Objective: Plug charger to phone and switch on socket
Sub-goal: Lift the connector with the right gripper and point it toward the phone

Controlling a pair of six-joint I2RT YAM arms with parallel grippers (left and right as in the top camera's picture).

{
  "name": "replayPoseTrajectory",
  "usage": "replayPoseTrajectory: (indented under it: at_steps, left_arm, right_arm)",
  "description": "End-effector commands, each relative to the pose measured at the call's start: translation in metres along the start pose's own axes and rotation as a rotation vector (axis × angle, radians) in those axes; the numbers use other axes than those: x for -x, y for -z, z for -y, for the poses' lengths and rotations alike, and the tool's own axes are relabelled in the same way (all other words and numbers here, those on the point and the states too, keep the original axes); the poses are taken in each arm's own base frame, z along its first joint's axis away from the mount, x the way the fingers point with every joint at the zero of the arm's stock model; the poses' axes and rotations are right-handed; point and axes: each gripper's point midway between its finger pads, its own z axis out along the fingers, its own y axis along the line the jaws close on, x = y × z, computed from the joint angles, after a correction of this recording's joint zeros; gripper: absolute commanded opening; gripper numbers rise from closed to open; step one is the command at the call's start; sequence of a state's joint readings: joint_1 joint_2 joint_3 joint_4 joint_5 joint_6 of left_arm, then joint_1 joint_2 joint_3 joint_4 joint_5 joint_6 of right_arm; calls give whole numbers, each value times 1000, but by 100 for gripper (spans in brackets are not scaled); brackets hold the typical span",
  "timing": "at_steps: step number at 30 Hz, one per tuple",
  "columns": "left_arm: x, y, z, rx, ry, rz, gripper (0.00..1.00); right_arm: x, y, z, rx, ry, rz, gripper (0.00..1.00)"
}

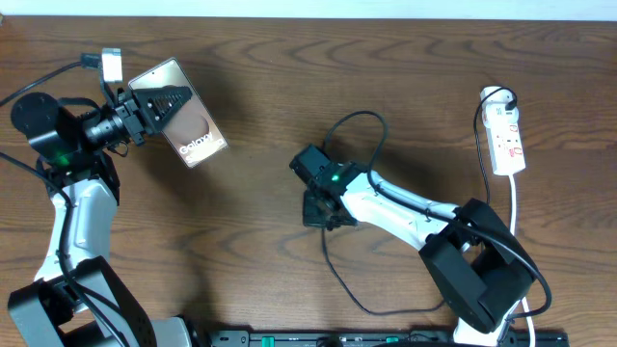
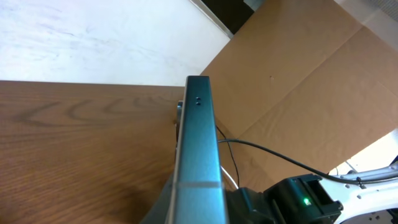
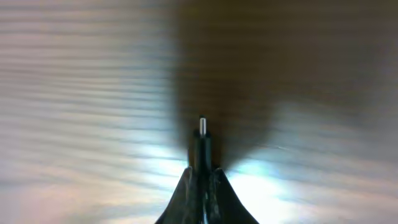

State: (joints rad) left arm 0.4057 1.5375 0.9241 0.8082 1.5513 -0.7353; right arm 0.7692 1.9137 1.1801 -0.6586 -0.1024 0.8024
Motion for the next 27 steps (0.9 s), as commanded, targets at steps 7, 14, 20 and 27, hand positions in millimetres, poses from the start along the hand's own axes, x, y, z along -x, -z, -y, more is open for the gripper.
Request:
replayPoseTrajectory:
  at_steps: [7,14,20,27]
  left_arm:
    - [3,1,7,-12,-29,-11,7]
    - [3,1,7,-12,-28,-11,8]
    - [3,1,7,-12,-28,-11,7]
    - [3,1,7,-12,-28,-11,7]
  right_arm:
    - [-20,107,-138,1136,738,-75,1]
    - [-26,151,-140,1397,949,-22,1]
    - [-32,157,-138,1441,988,-28,1]
    - [-23,145,-142,1358,928,-11,1]
